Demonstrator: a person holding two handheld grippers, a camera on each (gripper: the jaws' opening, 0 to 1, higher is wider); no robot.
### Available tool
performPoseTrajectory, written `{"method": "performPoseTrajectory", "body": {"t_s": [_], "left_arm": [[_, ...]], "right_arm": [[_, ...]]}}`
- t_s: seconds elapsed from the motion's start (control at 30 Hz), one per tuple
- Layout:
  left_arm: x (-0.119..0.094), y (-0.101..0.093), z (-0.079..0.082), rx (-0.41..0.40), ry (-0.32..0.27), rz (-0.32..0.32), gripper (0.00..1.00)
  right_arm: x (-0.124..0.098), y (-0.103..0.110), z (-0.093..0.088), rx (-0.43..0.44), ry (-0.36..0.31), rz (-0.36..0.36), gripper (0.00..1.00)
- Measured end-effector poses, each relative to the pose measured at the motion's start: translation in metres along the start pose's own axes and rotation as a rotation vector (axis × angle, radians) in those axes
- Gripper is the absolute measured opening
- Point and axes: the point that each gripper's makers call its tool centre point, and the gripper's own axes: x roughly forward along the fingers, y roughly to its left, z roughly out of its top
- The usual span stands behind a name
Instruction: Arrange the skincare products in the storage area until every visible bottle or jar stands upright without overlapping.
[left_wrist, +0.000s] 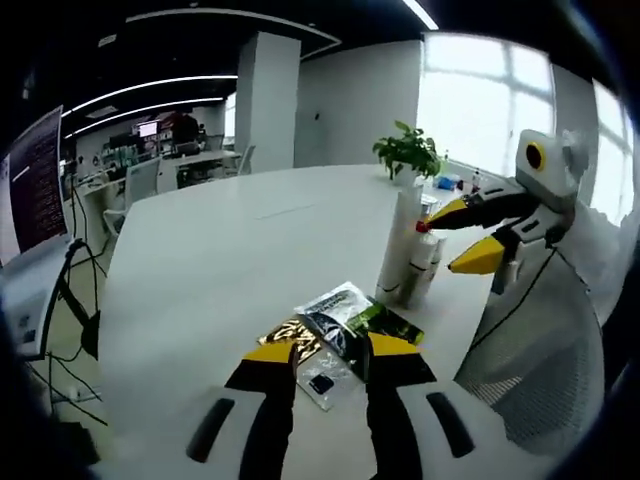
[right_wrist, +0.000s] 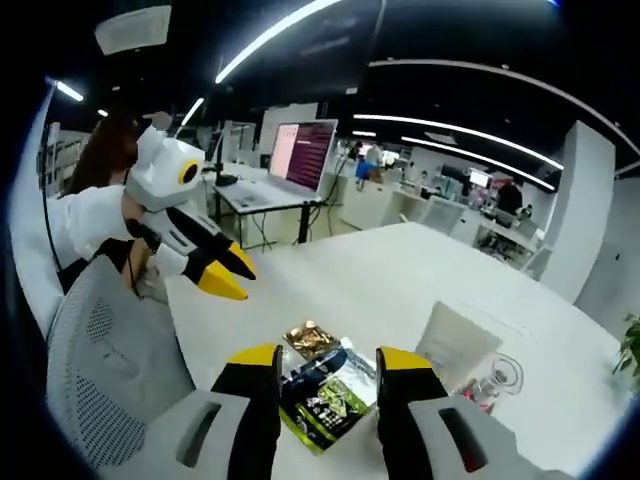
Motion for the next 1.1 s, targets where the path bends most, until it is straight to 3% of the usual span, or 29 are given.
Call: {"method": "performPoseTrajectory", "body": {"t_s": [0.3,0.5,0.63,0.8,1.1], "left_arm": [[-0.015,-0.006,-0.001,0.046,0.003,0.053,0.56],[-0.024,-0.012,0.001,0.057,-0.011,0.061,0.69],[-0.028,-0.016,-0.003,0.061,-0.013,0.061,0.78],[-0.029,-0.022,-0.009,0.037,-0.008,0.064,0.81],[-0.034,-0.025,-0.01,0.026,-0.013,0.08,0.93]], "right_arm": [[-0.043,-0.033,-0.023,0.038,0.024,-0.112,0.66],[-0.053,-0.041,-0.031,0.07,0.035,-0.144,0.78],[-0.058,-0.044,-0.039,0.109,0.045,-0.161,0.94],[-0.063,-0.046,-0.048,0.132,0.061,-0.171,0.99],[-0.067,-0.049,-0.05,0.154,0.046,-0.187,0.99]]}}
